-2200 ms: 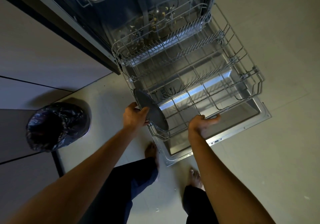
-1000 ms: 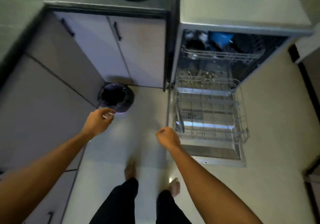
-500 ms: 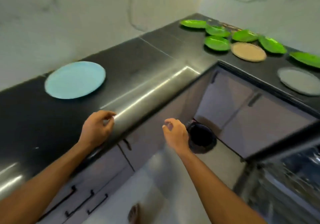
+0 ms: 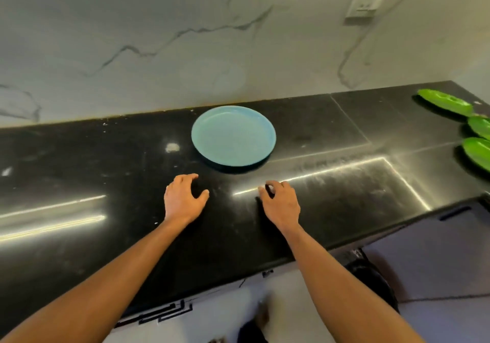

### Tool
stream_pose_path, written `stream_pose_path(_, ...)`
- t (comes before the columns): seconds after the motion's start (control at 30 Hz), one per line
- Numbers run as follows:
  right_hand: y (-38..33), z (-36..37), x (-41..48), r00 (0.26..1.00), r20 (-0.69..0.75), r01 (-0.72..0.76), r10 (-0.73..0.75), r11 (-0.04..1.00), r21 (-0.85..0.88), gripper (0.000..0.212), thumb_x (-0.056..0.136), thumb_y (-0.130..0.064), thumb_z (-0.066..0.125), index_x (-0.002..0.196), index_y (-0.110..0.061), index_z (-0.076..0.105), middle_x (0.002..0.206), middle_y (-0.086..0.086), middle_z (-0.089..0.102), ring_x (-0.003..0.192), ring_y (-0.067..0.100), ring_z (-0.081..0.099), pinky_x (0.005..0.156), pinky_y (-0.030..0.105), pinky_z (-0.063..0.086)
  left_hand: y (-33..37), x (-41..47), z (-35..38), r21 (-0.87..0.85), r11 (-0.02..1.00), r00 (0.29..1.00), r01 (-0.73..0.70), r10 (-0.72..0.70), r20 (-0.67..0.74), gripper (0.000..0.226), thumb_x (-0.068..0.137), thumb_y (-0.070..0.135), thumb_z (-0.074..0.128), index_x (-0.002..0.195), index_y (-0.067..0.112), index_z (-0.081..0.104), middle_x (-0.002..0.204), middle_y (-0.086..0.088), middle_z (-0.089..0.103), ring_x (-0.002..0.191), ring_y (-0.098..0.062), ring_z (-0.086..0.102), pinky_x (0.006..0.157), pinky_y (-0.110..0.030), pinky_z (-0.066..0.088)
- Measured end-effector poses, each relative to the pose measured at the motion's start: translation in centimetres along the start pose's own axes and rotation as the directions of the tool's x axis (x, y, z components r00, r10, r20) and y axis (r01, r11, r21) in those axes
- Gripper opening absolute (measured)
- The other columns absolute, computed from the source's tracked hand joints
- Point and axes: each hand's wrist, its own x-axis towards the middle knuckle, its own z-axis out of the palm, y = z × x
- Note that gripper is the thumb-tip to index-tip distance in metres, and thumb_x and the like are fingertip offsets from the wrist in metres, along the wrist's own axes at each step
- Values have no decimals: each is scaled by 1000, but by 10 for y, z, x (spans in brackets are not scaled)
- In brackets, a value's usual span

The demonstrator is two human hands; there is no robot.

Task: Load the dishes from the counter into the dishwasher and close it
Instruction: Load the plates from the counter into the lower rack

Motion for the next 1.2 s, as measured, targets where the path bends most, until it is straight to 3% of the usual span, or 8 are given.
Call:
stream_pose_path(0.27,-20,-6,116,983,-19,-180,184,973,145,46,97,-56,47,124,-22,61,122,5,67,114,30,61,90,38,45,13,59,21,125,975,981,183,-173,-86,68,83,58,64,140,27,46,152,-3,35,144,-23,29,121,-52,2)
stream_pose_path(0.37,-19,-9,143,985,-39,-160,167,977,144,45,96,-57,48,118,-21,60,113,4,69,105,29,64,82,35,43,17,66,28,187,958,971,219,-195,-139,67,82,65,58,139,31,46,153,-2,33,145,-22,26,121,-54,1)
stream_pose_path(0.67,-4,3,187,976,47,-216,212,927,305,54,69,-74,45,111,-42,55,101,-12,67,81,22,72,76,44,61,19,69,35,262,939,966,223,-177,-189,65,83,66,54,137,32,47,150,0,35,144,-23,26,121,-56,6)
stream_pose_path(0.77,-7,1,183,983,64,-184,172,940,288,41,72,-65,52,103,-38,57,95,-13,68,76,18,72,74,40,61,18,70,35,271,937,967,222,-176,-182,64,83,66,54,138,32,46,151,0,35,144,-23,26,121,-56,6)
stream_pose_path(0.87,-12,-6,178,976,84,-220,203,912,345,12,78,-34,60,76,-22,58,74,-6,66,67,18,67,61,32,56,17,70,33,264,940,969,218,-175,-175,64,83,65,55,137,32,47,150,0,36,144,-24,28,120,-57,6)
stream_pose_path(0.97,-9,-13,168,953,146,-302,265,809,504,17,81,-18,62,81,-1,66,67,3,63,64,20,61,60,39,57,18,68,31,217,953,970,210,-176,-167,62,85,62,55,138,30,49,150,-1,38,144,-24,29,121,-56,4)
stream_pose_path(1.1,1,-17,129,933,149,-349,328,718,602,18,84,-11,64,91,5,67,74,8,65,68,18,63,75,47,60,24,60,22,70,978,971,196,-184,-153,58,95,51,49,145,20,45,150,-4,42,143,-23,32,122,-53,4)
stream_pose_path(1.2,8,-21,88,918,139,-364,371,653,664,16,87,-9,65,92,6,67,81,12,69,75,19,66,76,45,62,25,53,20,-222,959,984,176,-180,2,55,101,48,38,148,19,42,152,-4,43,144,-20,33,123,-47,6)
